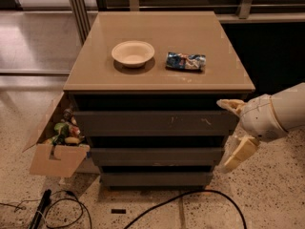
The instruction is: Open middle drawer
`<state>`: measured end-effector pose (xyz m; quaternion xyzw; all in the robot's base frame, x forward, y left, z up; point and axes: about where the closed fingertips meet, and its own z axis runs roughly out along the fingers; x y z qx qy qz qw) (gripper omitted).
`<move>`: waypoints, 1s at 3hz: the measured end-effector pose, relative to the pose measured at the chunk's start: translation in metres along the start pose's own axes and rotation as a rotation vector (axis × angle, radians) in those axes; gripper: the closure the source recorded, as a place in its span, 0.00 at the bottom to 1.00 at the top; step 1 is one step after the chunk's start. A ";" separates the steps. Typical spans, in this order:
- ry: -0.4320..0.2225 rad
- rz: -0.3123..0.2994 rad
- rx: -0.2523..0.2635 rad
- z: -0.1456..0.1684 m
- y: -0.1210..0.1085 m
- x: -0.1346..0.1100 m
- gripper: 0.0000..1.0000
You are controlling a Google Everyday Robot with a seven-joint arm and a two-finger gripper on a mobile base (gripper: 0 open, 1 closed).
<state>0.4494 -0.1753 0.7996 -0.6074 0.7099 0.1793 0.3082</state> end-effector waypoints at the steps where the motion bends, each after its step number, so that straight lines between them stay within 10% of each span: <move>1: 0.006 0.029 -0.005 0.012 0.009 0.004 0.00; 3: 0.004 0.113 -0.005 0.069 0.038 0.040 0.00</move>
Offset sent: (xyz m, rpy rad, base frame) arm -0.0275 0.0225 -0.0877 0.0101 0.1127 -0.1398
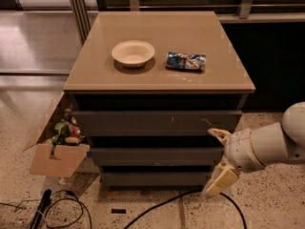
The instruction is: Open middle drawer
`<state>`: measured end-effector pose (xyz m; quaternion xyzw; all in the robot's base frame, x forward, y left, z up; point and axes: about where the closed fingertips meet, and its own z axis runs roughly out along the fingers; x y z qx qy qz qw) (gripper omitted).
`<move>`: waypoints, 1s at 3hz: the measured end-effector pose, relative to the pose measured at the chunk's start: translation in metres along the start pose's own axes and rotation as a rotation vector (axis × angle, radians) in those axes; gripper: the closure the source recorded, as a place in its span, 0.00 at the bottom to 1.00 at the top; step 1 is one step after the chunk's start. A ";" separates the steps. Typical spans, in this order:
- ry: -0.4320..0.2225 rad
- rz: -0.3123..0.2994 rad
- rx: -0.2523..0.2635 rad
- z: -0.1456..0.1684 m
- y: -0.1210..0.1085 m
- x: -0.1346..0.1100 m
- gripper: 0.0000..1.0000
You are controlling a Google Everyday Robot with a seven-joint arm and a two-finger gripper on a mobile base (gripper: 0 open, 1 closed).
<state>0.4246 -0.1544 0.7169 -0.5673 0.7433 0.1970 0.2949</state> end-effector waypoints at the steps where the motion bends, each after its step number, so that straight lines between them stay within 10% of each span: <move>1: -0.004 -0.002 0.002 0.029 0.004 0.029 0.00; 3: -0.011 -0.023 -0.014 0.089 -0.023 0.088 0.00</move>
Offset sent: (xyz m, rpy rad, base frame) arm 0.0111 -0.0164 -0.1172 0.0004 -0.0302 0.0181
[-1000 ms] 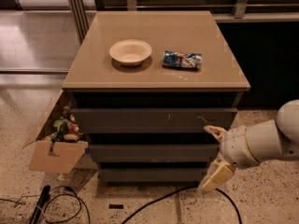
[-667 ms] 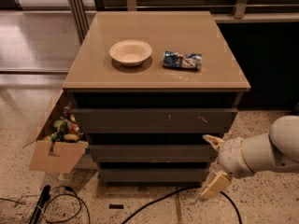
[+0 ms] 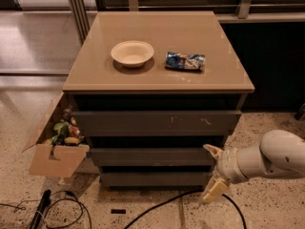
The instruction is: Open middle drawer
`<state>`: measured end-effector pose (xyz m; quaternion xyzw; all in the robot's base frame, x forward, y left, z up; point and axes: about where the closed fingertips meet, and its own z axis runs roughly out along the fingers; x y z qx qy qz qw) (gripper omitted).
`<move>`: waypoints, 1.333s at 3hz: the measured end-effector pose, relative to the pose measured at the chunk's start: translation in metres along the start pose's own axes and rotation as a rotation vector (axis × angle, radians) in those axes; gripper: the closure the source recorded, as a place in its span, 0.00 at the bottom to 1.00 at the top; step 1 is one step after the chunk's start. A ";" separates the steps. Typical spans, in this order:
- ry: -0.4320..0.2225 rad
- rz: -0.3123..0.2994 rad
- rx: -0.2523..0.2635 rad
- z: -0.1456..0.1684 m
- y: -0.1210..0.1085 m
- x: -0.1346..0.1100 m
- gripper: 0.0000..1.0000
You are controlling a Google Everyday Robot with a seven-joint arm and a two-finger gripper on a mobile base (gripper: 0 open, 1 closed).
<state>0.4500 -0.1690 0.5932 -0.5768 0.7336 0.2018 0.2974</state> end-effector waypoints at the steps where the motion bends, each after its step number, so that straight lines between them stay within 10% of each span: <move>1: -0.001 0.000 0.000 0.001 0.000 0.000 0.00; 4: -0.116 -0.005 -0.001 0.049 -0.028 -0.007 0.00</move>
Offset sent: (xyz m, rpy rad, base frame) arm 0.0208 0.0225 -0.0246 0.0703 -0.0181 0.0027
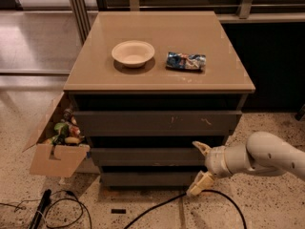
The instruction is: Open middle drawer
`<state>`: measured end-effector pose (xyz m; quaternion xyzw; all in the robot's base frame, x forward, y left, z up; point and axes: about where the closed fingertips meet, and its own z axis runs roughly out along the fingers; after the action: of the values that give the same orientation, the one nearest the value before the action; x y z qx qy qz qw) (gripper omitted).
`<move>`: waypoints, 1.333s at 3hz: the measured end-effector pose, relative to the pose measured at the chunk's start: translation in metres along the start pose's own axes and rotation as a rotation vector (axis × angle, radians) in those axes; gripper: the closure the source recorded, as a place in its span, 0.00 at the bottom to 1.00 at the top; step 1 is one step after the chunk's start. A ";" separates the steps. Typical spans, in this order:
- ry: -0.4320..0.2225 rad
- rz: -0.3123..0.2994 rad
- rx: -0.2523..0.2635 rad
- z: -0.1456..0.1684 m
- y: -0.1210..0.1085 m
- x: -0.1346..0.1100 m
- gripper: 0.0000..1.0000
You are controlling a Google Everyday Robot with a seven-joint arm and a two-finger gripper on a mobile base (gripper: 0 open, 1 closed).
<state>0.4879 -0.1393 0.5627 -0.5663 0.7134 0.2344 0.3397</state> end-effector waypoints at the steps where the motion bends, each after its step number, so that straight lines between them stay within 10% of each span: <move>1: -0.018 0.001 0.004 0.008 -0.005 -0.001 0.00; 4: 0.086 0.061 0.014 0.052 -0.052 0.021 0.00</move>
Offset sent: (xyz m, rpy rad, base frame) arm 0.0345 0.0052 -0.0233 -0.0718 0.0182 -0.0608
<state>0.5471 -0.1286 0.5158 -0.5515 0.7459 0.2151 0.3054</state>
